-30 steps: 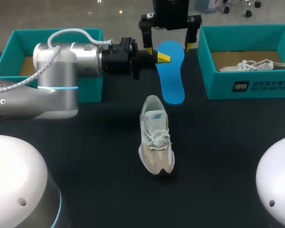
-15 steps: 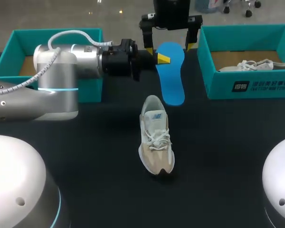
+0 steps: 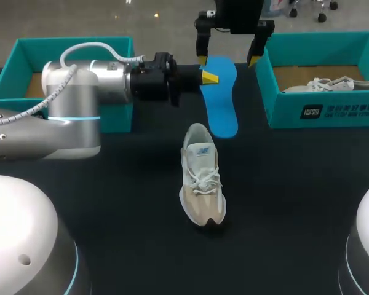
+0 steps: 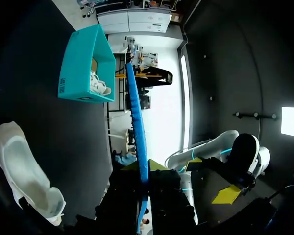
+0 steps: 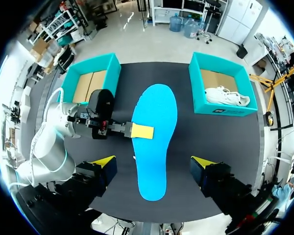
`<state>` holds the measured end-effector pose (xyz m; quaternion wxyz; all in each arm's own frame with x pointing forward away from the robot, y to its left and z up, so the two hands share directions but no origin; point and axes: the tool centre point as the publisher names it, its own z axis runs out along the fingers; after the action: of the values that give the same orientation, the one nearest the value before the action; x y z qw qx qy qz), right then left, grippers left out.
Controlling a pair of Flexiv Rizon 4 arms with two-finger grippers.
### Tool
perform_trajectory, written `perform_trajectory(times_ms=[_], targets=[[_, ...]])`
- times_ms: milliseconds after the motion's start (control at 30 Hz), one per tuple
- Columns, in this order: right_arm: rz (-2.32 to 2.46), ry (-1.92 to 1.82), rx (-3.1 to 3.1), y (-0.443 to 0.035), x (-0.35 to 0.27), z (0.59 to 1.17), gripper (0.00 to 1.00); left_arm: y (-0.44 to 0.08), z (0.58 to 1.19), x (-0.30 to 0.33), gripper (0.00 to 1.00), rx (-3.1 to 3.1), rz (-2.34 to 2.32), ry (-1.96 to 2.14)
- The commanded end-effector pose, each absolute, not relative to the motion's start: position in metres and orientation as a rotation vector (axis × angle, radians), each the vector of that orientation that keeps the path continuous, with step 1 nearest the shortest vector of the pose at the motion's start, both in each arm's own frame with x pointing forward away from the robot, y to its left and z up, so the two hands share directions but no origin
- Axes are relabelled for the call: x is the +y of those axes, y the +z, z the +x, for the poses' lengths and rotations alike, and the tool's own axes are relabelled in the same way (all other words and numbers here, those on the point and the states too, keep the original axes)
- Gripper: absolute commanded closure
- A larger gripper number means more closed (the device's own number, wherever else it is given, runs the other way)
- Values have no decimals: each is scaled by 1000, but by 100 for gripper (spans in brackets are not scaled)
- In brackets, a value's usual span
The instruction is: Take the shoe out of the shoebox, open the shoe tongue, remove and reinsert the insole, then place the shoe into the shoebox
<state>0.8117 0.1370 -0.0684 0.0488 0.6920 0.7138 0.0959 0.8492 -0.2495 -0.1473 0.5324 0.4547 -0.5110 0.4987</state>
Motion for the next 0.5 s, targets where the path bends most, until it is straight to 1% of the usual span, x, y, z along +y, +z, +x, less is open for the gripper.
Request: perform_trajectory(times_ms=[33, 200, 500], targets=[[2165, 539, 2228, -77, 115, 805, 0, -147, 847, -248, 100, -1219, 1088, 1194], [2283, 858, 2253, -78, 101, 807, 0, -146, 846, -246, 100, -1218, 1088, 1195], [2353, 1247, 2305, -80, 77, 807, 0, -145, 848, -242, 100, -1220, 1093, 1213]])
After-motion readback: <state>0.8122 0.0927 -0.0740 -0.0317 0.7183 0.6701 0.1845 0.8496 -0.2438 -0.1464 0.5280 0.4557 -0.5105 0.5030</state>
